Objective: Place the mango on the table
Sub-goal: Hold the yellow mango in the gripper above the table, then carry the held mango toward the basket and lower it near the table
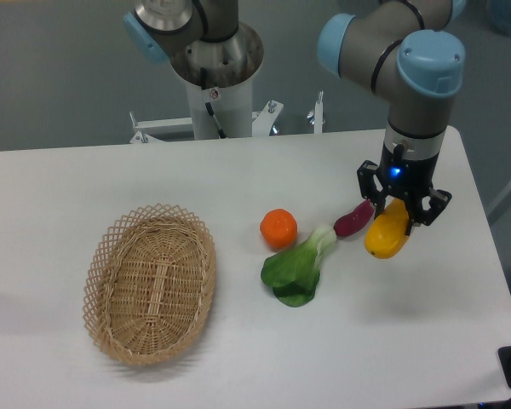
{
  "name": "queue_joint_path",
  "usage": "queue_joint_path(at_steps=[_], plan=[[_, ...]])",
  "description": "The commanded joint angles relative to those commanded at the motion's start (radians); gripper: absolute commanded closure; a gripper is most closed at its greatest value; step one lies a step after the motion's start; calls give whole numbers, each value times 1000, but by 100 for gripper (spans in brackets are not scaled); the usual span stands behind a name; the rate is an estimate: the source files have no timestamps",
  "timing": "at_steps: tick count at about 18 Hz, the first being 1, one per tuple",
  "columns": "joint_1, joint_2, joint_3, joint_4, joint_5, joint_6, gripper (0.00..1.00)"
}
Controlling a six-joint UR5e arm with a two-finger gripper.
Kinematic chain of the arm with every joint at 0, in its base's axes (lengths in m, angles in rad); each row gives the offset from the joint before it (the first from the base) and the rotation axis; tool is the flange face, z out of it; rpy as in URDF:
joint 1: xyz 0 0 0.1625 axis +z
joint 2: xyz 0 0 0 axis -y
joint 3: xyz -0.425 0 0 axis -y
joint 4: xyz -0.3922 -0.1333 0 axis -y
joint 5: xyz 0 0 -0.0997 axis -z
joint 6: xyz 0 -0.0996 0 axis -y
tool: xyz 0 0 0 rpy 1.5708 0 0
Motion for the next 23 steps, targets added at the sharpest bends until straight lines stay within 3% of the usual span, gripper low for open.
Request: queue_joint_path(at_steps=[12, 15, 19, 23], plan=[[-28, -28, 15, 8, 6, -64, 54], [-66, -49, 14, 57, 6, -148, 54], [-152, -103, 14, 172, 8, -354, 54], [-228, -159, 17, 233, 9, -500, 53]])
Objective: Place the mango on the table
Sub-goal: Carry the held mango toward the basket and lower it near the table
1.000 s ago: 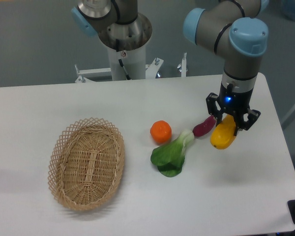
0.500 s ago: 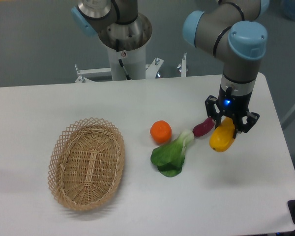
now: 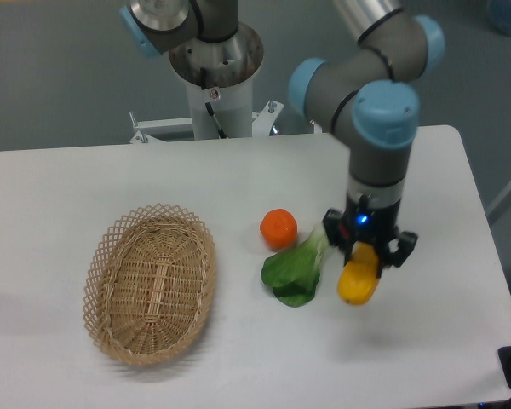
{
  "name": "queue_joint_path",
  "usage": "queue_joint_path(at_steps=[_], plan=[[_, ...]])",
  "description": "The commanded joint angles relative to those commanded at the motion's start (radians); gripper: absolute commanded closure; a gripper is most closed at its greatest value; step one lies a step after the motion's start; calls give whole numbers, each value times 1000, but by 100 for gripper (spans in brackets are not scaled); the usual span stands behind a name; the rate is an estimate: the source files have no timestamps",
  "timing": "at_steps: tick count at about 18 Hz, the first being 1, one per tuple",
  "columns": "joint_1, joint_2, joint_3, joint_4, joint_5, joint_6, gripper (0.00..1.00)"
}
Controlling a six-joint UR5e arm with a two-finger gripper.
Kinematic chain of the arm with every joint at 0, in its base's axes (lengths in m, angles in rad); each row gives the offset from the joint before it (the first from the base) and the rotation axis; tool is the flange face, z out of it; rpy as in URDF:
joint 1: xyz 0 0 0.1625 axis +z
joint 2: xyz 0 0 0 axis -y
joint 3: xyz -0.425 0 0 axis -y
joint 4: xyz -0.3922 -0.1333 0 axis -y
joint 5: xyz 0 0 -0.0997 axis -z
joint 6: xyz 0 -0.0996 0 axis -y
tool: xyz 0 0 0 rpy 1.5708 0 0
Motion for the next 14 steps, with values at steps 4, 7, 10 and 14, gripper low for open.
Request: queue_joint_path(at_steps=[4, 7, 10, 14], plan=[[-57, -57, 20, 18, 0, -109, 53], [-83, -95, 34, 25, 2, -146, 50], [-94, -120, 44, 25, 2, -157, 50], [-114, -144, 48, 25, 5, -157, 50]])
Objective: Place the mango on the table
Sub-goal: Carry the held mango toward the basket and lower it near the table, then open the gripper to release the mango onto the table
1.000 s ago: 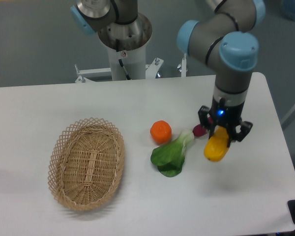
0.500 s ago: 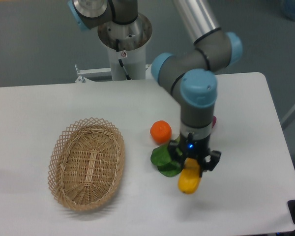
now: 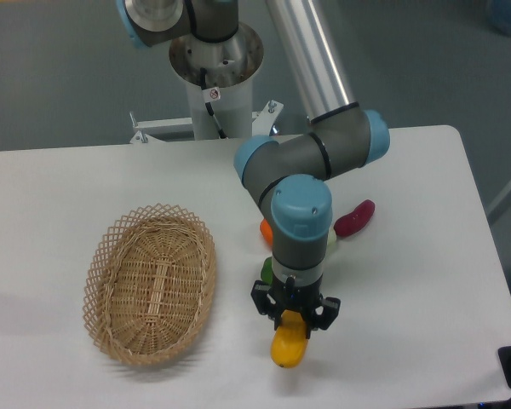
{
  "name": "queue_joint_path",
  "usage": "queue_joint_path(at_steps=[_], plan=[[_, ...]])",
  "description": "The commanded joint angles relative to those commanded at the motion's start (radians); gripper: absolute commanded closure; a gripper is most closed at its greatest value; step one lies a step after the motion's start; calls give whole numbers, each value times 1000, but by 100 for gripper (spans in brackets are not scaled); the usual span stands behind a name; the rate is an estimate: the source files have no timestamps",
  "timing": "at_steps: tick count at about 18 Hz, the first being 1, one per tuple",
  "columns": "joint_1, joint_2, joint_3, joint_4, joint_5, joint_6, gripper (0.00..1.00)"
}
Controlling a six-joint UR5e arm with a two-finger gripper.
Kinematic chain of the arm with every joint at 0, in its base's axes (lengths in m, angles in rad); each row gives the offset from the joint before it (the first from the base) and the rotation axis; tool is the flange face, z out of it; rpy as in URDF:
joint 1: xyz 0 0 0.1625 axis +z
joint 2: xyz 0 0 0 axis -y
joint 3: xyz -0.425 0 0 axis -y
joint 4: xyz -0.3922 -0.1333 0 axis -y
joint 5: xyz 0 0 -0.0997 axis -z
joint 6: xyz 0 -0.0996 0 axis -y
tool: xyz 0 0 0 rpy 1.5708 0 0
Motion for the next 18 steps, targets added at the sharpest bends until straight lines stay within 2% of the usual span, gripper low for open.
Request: queue_joint_path(at_steps=[7, 18], plan=[[-5, -14, -6, 0, 0, 0, 49], [-14, -22, -9, 2, 0, 5, 43]])
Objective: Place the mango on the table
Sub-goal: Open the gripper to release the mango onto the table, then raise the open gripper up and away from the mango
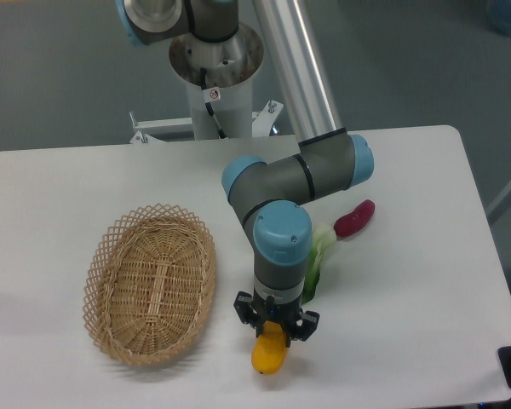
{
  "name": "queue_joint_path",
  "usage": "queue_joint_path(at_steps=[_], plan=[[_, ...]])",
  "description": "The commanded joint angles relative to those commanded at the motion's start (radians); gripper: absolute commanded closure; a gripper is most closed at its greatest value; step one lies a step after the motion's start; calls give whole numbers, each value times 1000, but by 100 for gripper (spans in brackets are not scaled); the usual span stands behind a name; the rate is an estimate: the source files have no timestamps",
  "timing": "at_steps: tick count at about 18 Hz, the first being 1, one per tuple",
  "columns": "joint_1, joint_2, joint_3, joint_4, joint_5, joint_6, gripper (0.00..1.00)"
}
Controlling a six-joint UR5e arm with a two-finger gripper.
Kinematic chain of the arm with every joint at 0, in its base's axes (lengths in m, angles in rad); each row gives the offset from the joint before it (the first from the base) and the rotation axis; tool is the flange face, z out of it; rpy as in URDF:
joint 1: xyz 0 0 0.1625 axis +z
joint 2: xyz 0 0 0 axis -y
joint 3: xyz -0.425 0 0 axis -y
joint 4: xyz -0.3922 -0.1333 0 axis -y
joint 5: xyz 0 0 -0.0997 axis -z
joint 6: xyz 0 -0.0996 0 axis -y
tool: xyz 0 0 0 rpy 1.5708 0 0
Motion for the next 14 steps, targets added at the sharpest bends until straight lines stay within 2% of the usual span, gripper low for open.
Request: queue_joint_path(at_steps=[3, 6, 9, 14], plan=[[0, 0, -2, 2, 0, 3, 38], [0, 0, 2, 5, 0, 8, 17], [0, 3, 3, 6, 0, 8, 1], [3, 23, 40, -2, 2, 9, 0]])
